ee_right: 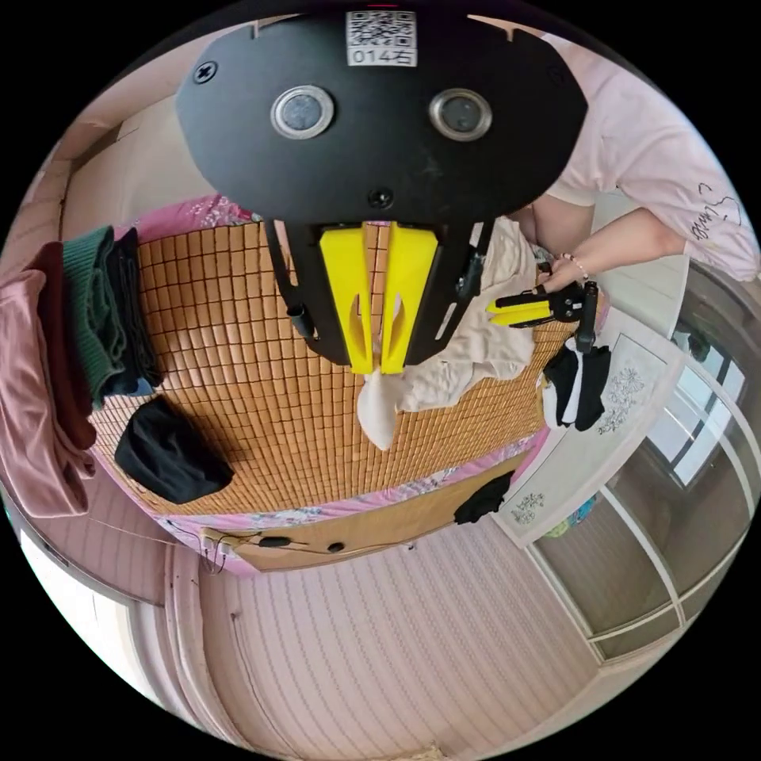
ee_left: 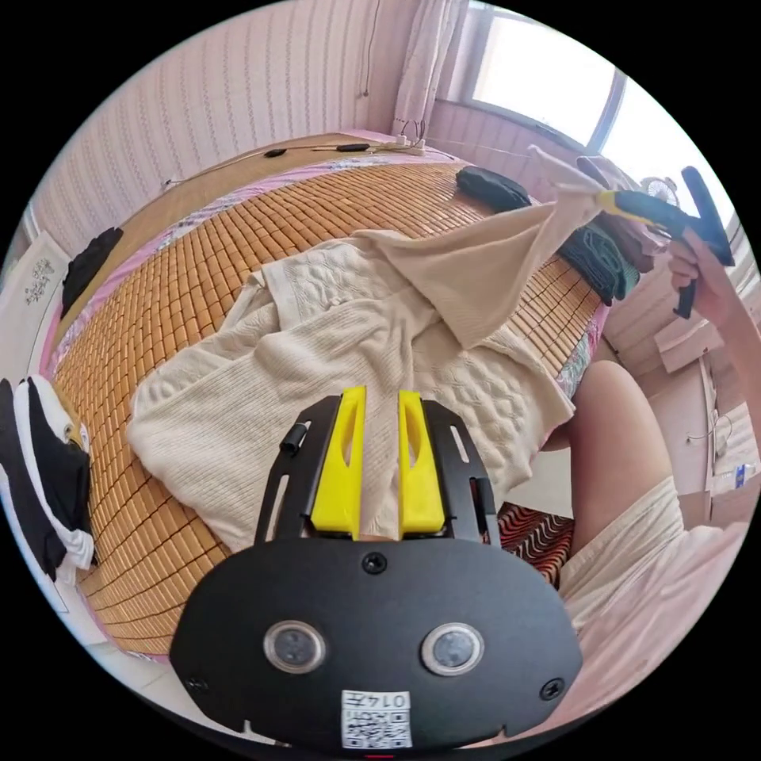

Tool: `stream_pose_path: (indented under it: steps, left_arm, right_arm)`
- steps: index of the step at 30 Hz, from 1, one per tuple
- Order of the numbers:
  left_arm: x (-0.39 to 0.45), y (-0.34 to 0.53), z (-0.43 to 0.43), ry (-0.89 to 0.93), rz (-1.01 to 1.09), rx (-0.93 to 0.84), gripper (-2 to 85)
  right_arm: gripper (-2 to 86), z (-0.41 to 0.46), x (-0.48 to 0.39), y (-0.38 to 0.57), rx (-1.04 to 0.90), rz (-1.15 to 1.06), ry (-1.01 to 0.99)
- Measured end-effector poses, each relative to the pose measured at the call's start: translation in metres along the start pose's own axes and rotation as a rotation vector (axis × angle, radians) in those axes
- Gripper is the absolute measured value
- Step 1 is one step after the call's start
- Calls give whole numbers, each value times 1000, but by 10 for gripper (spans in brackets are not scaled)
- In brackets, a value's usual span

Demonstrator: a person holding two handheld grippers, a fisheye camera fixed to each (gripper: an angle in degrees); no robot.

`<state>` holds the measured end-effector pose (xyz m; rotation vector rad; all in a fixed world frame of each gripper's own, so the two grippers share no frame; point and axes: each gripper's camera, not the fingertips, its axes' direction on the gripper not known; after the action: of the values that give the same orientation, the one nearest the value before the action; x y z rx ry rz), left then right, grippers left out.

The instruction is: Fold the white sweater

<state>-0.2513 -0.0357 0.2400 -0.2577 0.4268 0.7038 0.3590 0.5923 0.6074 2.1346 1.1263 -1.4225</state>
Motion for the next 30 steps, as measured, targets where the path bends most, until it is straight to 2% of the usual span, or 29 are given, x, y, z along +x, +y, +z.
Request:
stream_pose_path:
  steps: [2,4,5,9,13,15,17,20,23,25,28,30]
  left_arm:
    - [4,-20,30,51,7,-87,80]
    - [7,-25,58,11,21,-229,58]
    - [6,-23,62,-21,36,-234,36]
    - [-24,-3,28,29,-58,-109,1]
    - [-100,84,-65,48,-306,106,-3]
    - [-137,142,-101,13,-459,119,-1]
    - [-161,212,-138,-239,-588,23,7]
    - [-178,268,-163,-428,-698,-123,34]
    - [-186,277,-188,-596,-743,-118,41]
    - [-192,259,-195,-592,-712,-40,43]
    - [-212,209,-174,-421,-604,105,49]
    - [-228,169,-144,-330,-539,110,60]
  right_arm:
    - [8,-43,14,-6,103,1,111]
    - [8,-52,26,-10,104,9,198]
    - [9,-50,35,-12,81,37,222]
    - [8,-33,48,-12,48,82,253]
    - [11,-7,43,-10,45,73,405]
    - [19,8,35,-11,13,41,435]
    - [35,38,14,-13,-24,-43,437]
    - [48,90,-28,-21,-102,-214,393]
    - [67,150,-81,-36,-148,-408,321]
    - [77,185,-112,-50,-158,-501,257]
    - [83,246,-158,-80,-206,-599,159]
    - [85,284,-179,-97,-246,-636,128]
